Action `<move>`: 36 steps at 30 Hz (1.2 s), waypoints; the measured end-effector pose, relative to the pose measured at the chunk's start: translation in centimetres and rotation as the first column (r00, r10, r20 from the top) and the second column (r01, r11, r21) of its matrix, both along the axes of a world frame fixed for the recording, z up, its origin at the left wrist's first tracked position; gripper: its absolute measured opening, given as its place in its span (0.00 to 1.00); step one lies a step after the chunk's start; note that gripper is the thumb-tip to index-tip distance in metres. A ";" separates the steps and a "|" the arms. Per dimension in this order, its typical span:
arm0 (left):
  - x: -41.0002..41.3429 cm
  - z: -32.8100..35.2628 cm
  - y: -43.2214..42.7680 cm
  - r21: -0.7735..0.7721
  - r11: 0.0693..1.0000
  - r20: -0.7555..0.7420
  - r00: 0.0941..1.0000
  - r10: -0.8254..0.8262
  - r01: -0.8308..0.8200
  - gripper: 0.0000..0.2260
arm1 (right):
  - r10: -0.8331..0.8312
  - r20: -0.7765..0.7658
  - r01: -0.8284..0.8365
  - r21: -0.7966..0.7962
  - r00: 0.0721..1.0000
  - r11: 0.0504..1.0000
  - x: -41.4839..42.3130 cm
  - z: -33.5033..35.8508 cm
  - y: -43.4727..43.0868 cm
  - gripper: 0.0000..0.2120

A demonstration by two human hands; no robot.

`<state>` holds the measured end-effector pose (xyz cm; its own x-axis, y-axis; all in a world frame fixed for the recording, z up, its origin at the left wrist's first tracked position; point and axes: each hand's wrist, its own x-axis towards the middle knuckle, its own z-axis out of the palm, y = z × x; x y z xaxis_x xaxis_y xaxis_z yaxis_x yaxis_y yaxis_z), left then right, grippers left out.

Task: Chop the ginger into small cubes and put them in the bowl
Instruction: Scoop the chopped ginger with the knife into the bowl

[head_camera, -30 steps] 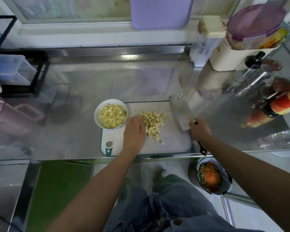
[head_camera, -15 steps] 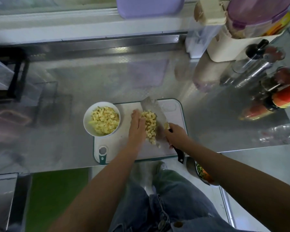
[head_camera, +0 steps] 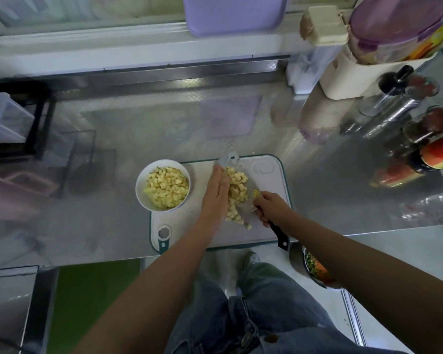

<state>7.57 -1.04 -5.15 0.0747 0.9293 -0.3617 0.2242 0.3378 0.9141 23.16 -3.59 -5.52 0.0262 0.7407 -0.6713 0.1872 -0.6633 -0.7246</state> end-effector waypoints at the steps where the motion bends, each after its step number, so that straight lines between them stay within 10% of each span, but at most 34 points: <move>1: -0.1 0.1 0.0 0.030 0.999 -0.018 1.000 -0.013 0.014 0.21 | -0.027 -0.007 0.027 -0.003 1.000 1.000 0.2 0.1 -0.1 0.08; 6: -1.6 1.4 0.0 0.248 0.959 -0.282 0.957 -0.065 0.138 0.15 | -0.143 -0.010 0.143 0.016 0.990 0.990 0.7 1.1 -0.7 0.10; 11: -5.3 4.1 0.5 0.525 0.846 -0.501 0.838 0.215 0.097 0.11 | -0.168 -0.038 0.171 0.069 0.985 0.983 -0.7 2.6 -0.5 0.13; 16: -10.4 4.3 0.9 0.397 0.898 -0.655 0.627 0.423 -0.190 0.15 | -0.143 -0.076 0.150 0.092 0.987 0.984 -3.8 4.0 -0.2 0.09; 21: -14.3 2.7 0.5 0.035 0.963 -0.526 0.815 0.244 -0.266 0.17 | -0.107 -0.076 0.115 0.107 0.991 0.988 -7.5 4.9 -0.3 0.08; 32: -15.0 2.4 -0.9 0.084 0.992 -0.506 0.853 0.125 -0.095 0.16 | -0.092 0.058 0.078 0.212 0.994 0.974 -12.5 5.0 0.1 0.08; 36: -14.9 3.7 0.3 0.409 0.912 -0.566 0.784 0.256 -0.003 0.11 | -0.082 0.090 0.063 0.196 0.993 0.979 -13.0 4.9 0.3 0.09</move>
